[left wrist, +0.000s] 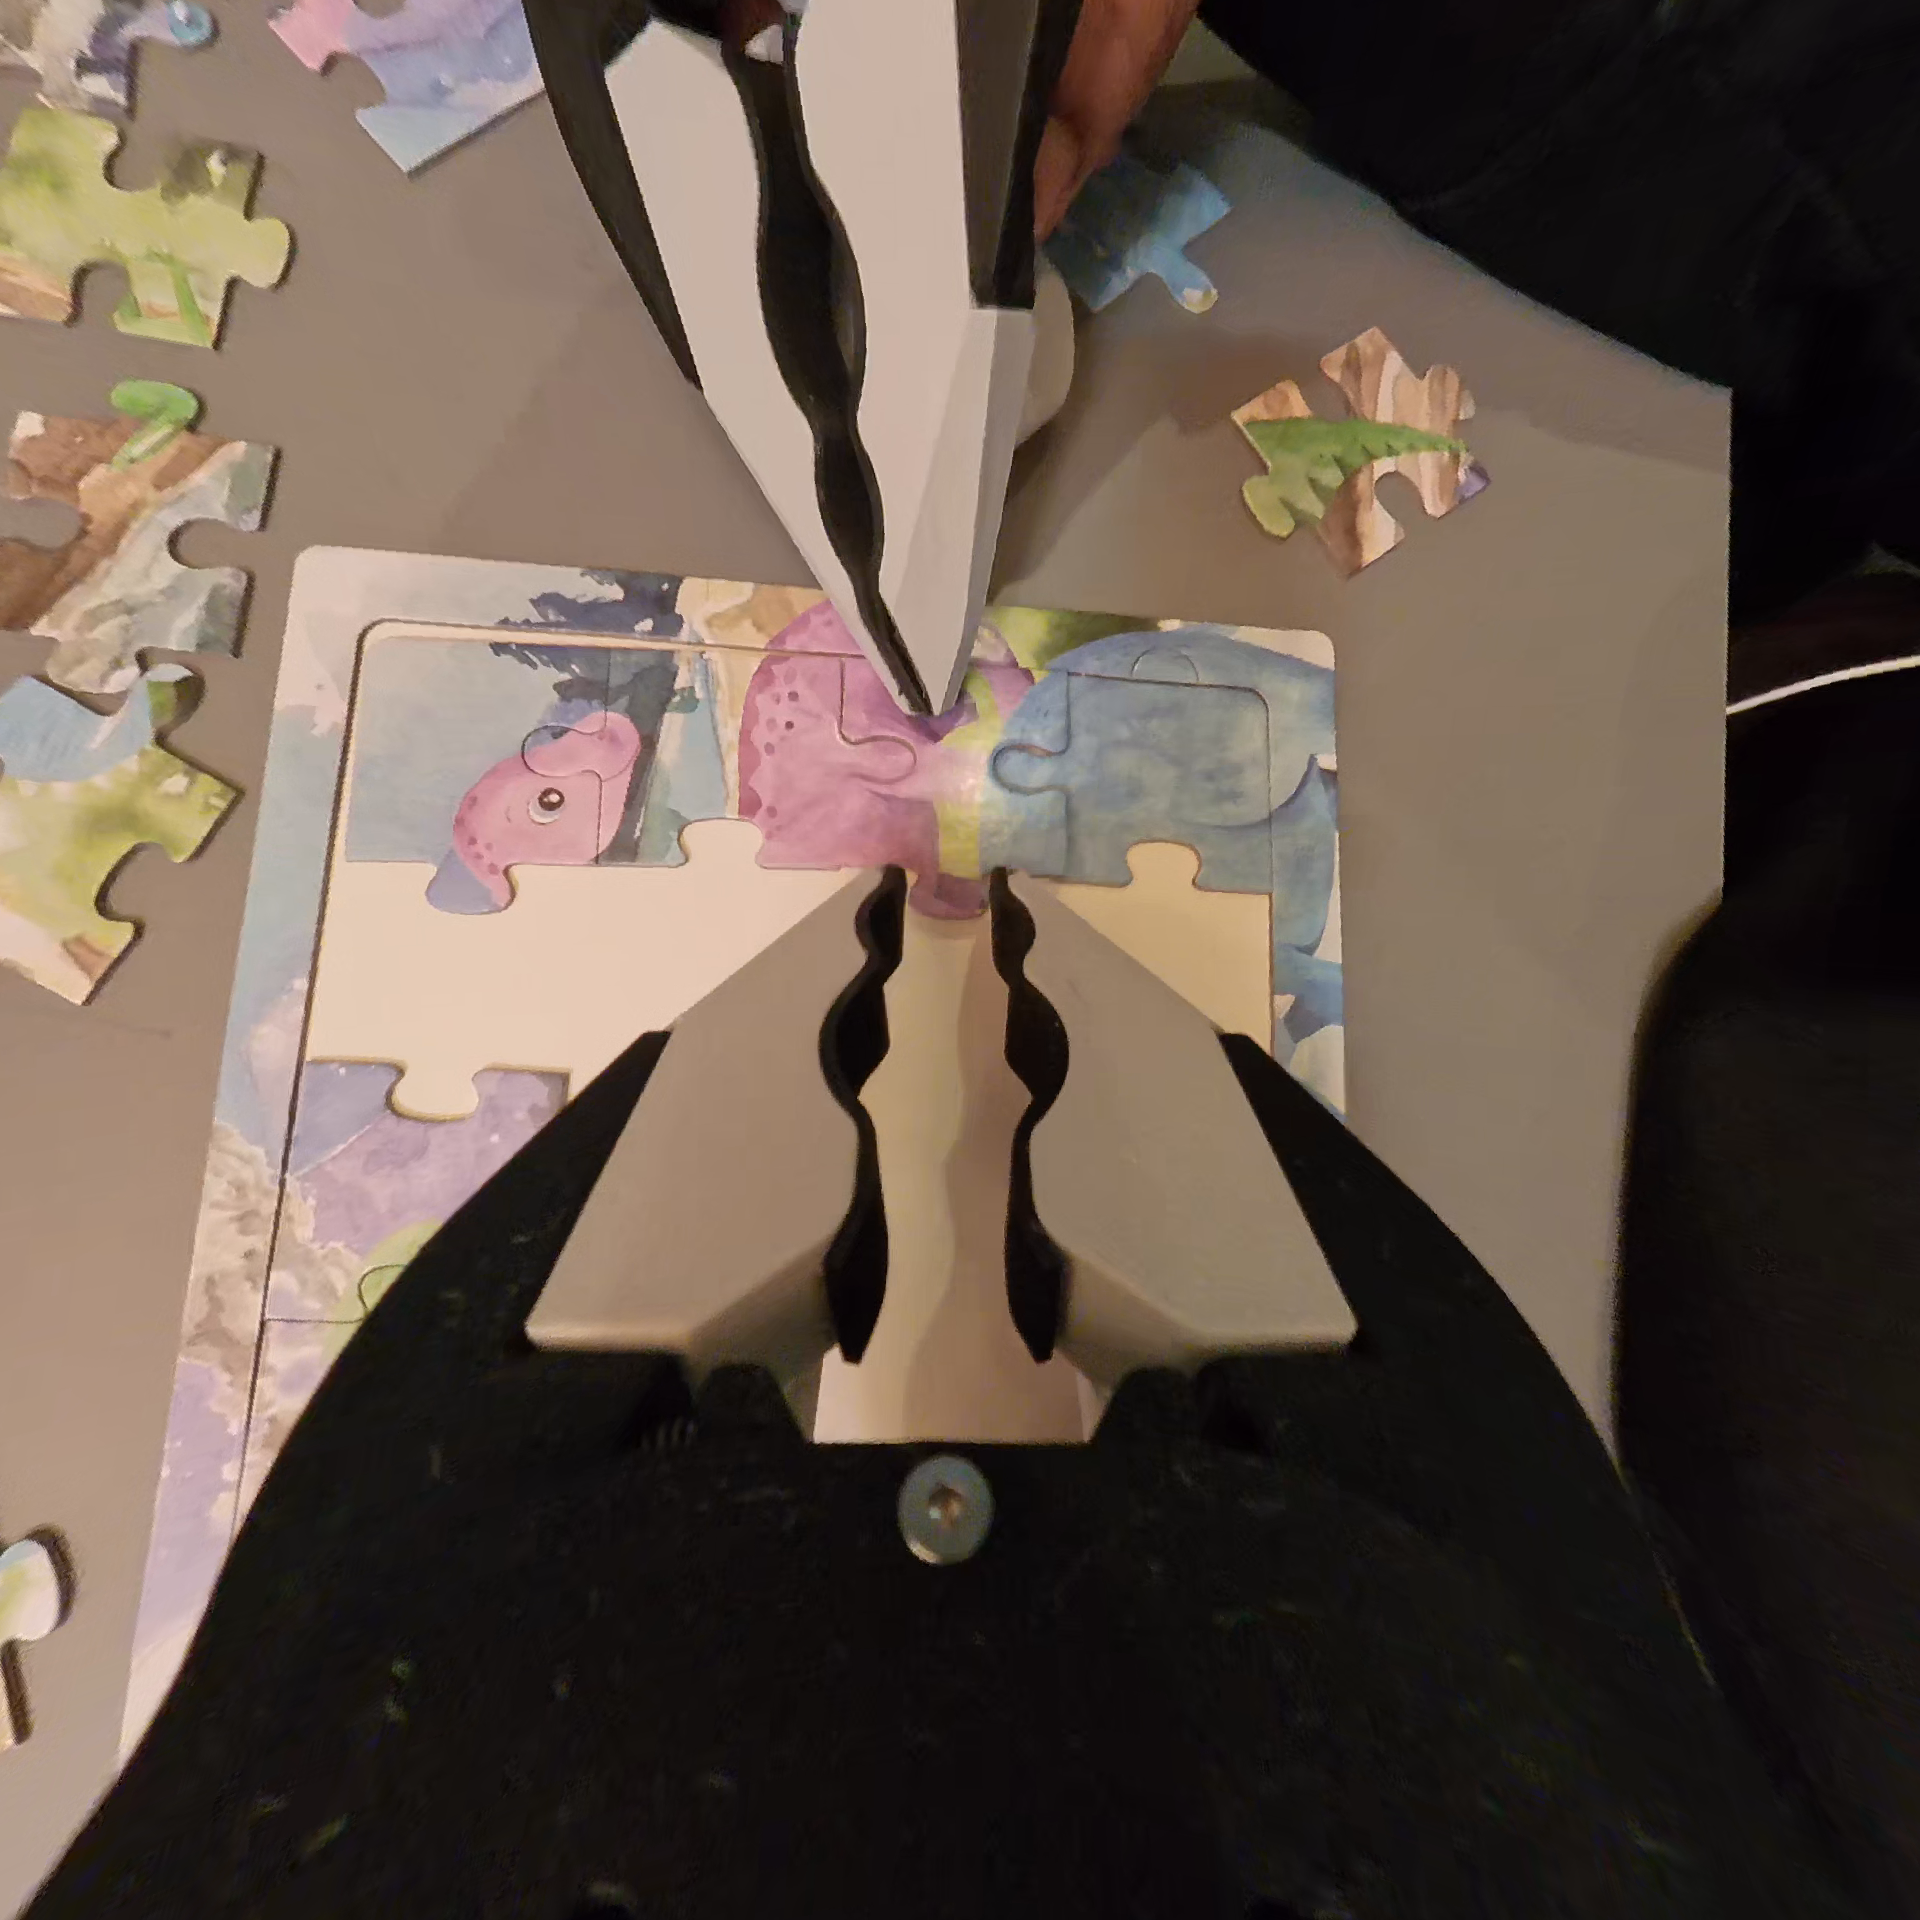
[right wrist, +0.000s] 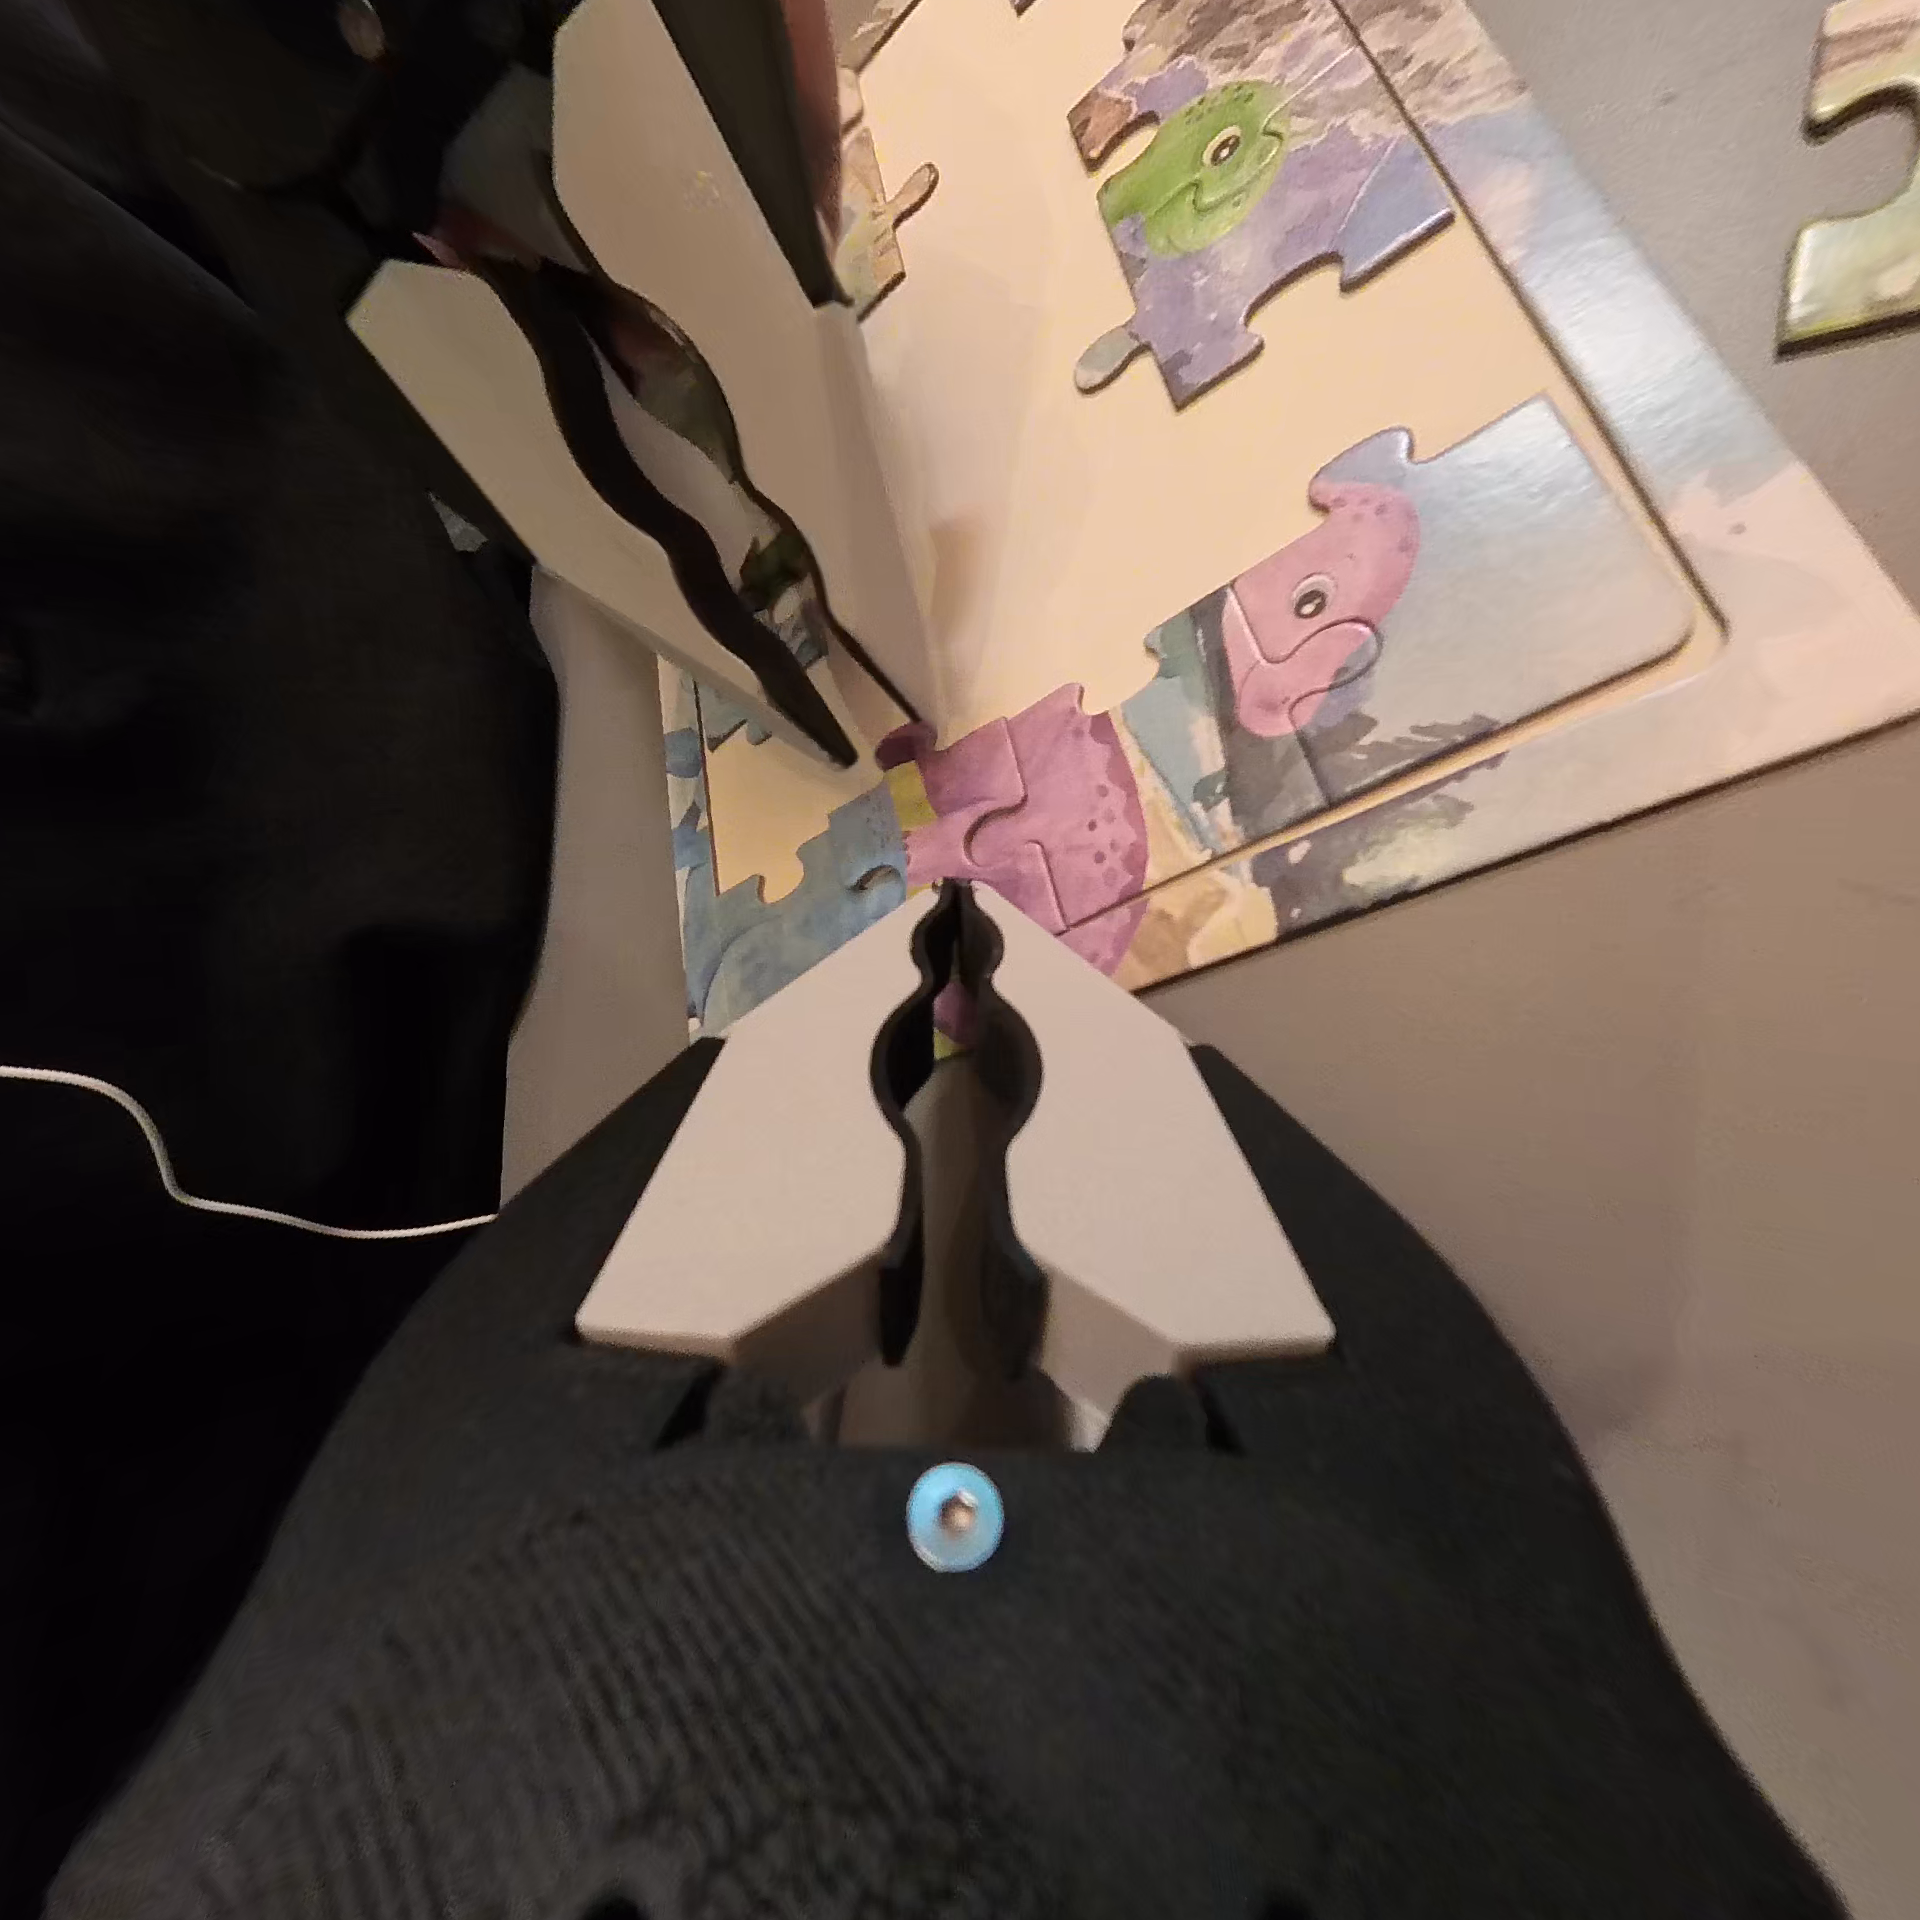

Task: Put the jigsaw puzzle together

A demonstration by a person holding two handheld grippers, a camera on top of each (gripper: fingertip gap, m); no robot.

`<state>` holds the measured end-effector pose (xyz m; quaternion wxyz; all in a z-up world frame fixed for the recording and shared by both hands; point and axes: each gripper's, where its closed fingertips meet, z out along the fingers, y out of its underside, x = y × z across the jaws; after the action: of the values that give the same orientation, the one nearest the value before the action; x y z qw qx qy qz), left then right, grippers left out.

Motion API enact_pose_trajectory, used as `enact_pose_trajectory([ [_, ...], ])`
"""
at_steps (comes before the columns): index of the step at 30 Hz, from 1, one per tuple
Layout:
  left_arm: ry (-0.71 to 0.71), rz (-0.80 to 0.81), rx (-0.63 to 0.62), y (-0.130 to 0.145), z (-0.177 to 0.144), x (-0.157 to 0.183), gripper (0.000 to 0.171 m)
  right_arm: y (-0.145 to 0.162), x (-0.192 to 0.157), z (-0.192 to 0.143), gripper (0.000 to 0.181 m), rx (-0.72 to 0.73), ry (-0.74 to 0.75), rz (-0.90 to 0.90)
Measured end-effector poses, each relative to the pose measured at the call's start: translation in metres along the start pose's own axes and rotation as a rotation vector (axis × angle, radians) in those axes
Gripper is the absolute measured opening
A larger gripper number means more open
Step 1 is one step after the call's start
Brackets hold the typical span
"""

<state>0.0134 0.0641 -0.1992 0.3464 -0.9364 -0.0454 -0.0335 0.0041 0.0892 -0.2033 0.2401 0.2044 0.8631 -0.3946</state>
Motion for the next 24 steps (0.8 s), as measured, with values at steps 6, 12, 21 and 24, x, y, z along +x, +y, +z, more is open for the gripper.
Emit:
enact_pose_trajectory([
  [6,0.015,-0.001,0.039,-0.007,0.001,0.005,0.014,0.000,0.000,0.000,0.000,-0.002,0.004,-0.007],
  [12,-0.034,0.018,-0.001,-0.001,0.010,0.001,0.012,0.000,0.000,0.000,0.000,-0.007,0.017,-0.020],
  [21,-0.055,0.016,-0.001,0.000,0.011,-0.002,0.005,0.000,0.000,0.001,0.000,-0.015,0.033,-0.034],
  [24,-0.067,0.018,-0.002,0.000,0.011,-0.004,0.002,-0.001,0.001,0.002,0.000,-0.017,0.038,-0.040],
])
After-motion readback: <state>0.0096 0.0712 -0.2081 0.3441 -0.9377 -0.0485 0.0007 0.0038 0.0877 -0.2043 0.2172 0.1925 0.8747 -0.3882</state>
